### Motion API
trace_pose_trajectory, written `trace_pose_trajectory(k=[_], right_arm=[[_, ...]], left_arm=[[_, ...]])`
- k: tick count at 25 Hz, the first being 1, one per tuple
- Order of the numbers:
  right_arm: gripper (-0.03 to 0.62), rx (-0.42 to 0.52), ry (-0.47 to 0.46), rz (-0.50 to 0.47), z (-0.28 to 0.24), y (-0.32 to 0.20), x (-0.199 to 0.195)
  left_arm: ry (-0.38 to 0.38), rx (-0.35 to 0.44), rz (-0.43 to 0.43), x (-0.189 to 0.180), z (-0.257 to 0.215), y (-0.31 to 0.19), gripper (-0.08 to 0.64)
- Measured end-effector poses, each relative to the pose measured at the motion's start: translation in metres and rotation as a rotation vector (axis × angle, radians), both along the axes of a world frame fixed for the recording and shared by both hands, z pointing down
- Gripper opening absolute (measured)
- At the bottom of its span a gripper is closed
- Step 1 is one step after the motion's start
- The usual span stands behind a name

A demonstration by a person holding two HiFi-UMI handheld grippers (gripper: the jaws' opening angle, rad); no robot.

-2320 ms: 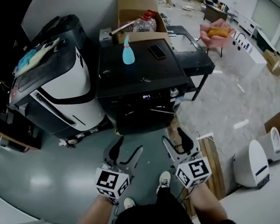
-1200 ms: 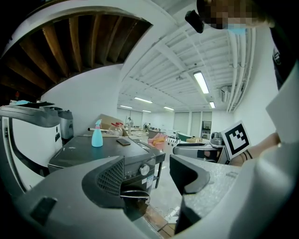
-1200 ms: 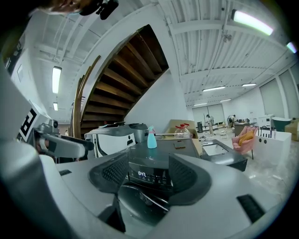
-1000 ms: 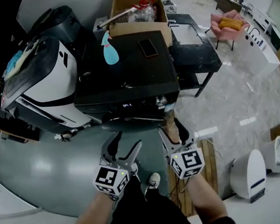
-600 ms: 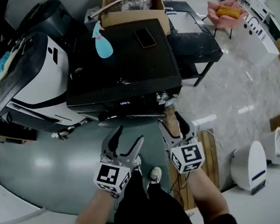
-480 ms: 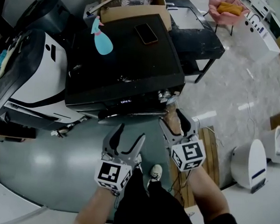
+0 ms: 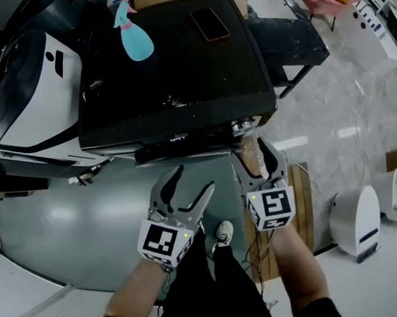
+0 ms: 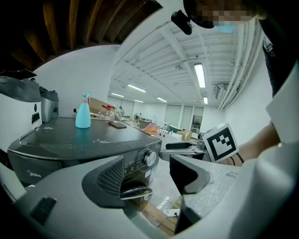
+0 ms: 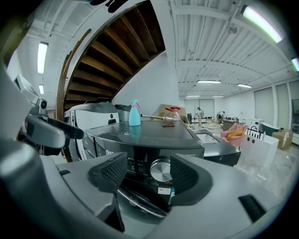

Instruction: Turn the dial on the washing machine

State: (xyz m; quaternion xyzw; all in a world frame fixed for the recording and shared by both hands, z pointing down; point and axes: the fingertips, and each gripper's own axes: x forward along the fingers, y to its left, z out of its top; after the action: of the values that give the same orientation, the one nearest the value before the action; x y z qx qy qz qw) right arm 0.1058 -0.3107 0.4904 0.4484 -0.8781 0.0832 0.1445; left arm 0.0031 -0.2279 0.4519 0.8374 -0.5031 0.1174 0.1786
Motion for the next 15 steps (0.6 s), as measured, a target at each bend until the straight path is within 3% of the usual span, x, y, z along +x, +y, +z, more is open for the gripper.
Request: trace_pose_trajectory(k=[5, 15], right_arm=[[0.282, -0.040, 0.066, 0.029, 0.027, -0.018, -0.005], [0.299, 0.027, 0.225, 0.015, 0.068, -0.046, -0.002]], left_arm=[[-0.003, -0.012, 0.020, -0.001, 0.023, -0.018, 0.284], [0.017, -0.059, 0.018, -0.005, 0.065, -0.036, 0.284]])
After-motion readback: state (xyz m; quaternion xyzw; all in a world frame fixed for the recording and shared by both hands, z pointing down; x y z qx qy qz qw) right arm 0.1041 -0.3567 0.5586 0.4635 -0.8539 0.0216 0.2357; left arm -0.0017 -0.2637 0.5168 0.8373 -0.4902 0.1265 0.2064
